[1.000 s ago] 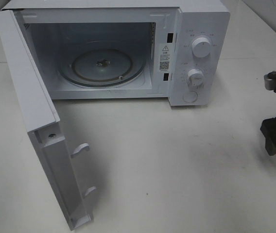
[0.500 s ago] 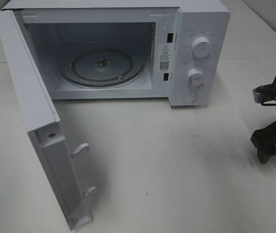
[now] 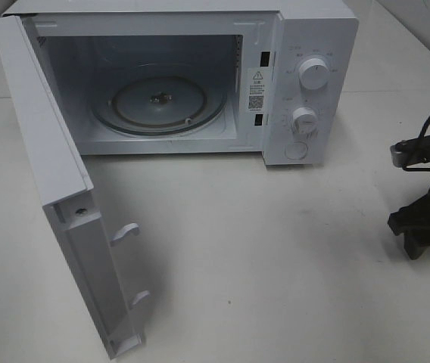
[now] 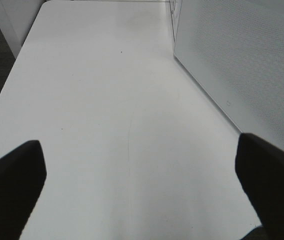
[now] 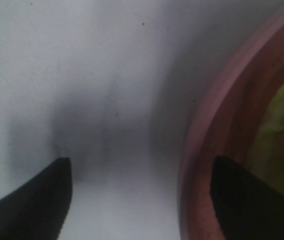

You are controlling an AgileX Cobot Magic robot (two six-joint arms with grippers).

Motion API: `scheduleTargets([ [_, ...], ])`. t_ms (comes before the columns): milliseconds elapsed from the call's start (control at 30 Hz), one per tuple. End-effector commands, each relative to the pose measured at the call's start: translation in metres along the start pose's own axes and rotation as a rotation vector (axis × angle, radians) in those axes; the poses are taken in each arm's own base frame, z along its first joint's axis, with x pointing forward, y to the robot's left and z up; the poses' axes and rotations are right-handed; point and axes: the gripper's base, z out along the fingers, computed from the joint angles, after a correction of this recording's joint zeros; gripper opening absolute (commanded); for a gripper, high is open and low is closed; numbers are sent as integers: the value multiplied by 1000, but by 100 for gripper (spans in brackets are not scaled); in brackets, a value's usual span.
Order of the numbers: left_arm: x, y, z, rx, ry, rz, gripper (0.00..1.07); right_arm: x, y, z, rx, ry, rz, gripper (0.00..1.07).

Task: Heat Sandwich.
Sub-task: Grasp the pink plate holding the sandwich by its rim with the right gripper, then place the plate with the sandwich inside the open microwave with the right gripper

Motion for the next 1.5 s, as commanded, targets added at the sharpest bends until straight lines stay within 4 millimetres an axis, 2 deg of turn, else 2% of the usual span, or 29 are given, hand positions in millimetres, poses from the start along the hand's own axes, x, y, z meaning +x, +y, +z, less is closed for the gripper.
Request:
scheduleTargets([
  [33, 1, 0, -2, -3, -23, -1, 98, 0, -2, -1, 8, 5, 7, 62],
  [67, 1, 0, -2, -3, -23, -1, 98, 0, -3, -1, 20, 4, -1, 50],
  [133, 1, 0, -2, -3, -23, -1, 98, -1, -5, 0, 39, 3, 2, 33],
  [167, 1, 0, -2, -3, -23, -1, 98, -1, -5, 0, 39, 3, 2, 33],
  [200, 1, 0, -2, -3, -23, -1, 98, -1, -7, 0, 59, 2, 6, 17],
  [267, 1, 0, -2, -3, -23, -1, 98, 0, -8, 0, 73, 6, 6, 0],
  [833, 1, 0, -2, -3, -23, -1, 98, 2, -9, -1, 96, 40, -4, 0],
  [1133, 1, 0, -2, -3, -23, -1, 98, 6, -1, -5, 208, 99, -43, 0],
  [1500, 1, 0, -2, -3, -23, -1, 98, 12, -2, -39, 246, 62, -16, 0],
])
